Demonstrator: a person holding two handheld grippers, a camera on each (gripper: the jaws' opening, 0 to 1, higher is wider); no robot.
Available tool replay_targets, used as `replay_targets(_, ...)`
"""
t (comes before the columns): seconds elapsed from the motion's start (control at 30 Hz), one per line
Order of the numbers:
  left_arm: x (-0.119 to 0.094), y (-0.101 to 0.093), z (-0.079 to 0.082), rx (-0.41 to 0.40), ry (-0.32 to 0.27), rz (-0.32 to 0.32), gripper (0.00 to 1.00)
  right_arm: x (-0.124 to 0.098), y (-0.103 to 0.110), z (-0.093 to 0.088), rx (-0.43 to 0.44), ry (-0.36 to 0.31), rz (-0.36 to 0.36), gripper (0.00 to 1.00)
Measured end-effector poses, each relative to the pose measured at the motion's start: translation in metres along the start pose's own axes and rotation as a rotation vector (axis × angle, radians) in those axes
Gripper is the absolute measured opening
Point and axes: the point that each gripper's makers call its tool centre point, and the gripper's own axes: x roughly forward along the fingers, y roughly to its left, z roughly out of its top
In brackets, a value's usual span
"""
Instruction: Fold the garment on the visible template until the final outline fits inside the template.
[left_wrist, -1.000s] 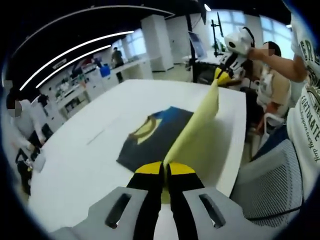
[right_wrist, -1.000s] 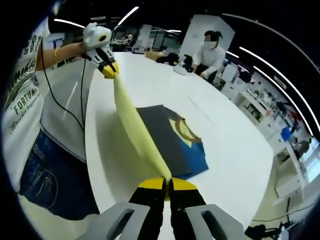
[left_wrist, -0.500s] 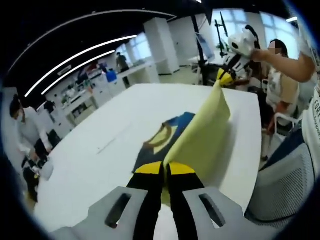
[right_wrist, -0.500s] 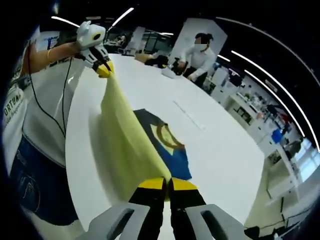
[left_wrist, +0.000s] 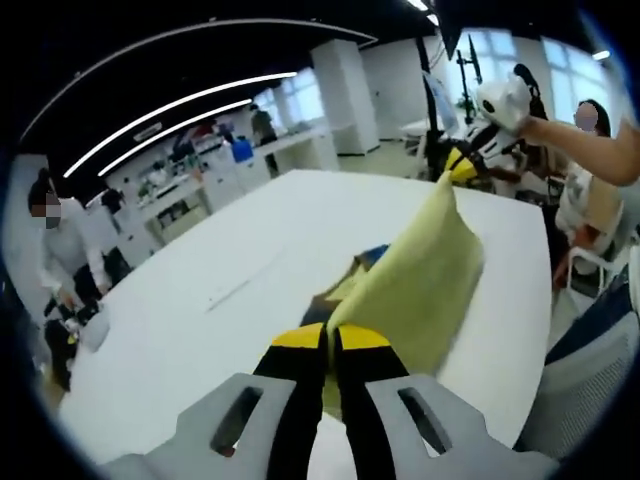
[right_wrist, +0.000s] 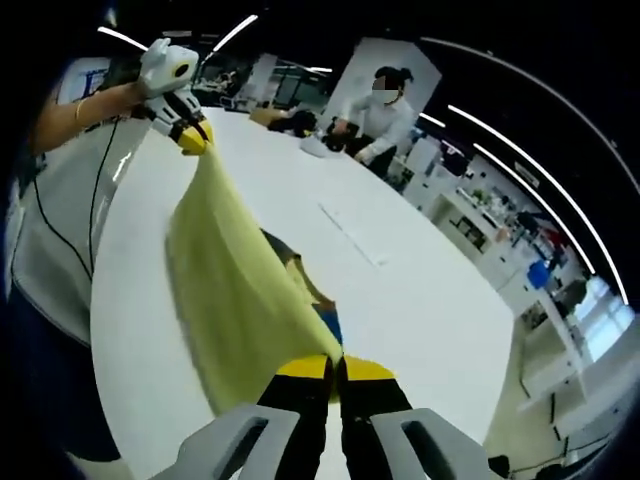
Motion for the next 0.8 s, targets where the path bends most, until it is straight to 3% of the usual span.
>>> replay_targets(0.2,0.018,0.013,-0.009,0.024,0.031,0.010,0.01,0.018,-0.006,0.002,-0.048,0.022,-0.028,0.00)
replay_targets(0.37,0.035,0.024,-0.011,0.003,0.029,0.023,0.01,0.033,-0.015,-0.004,-0.025,0.054,-0.059,0.00)
replay_targets(0.5,0.050,0.031,-0.012,0.054,0.037,0.043,0.01,0.044,-0.024,-0.006,0.007,0.061,-0.081,0.00)
replay_targets(0.6,0.061,0.035,-0.016,0.039,0.043,0.042,0.01,0.054,-0.029,-0.010,0.033,0.076,-0.092,0.00)
replay_targets(0.73,0.079,0.041,-0.029,0.014,0.063,0.039,0.01,0.073,-0.029,-0.021,0.069,0.109,-0.076,0.00)
replay_targets(0.8,0.088,0.040,-0.039,0.065,0.102,0.037,0.01,0.082,-0.029,-0.025,0.080,0.113,-0.072,0.00)
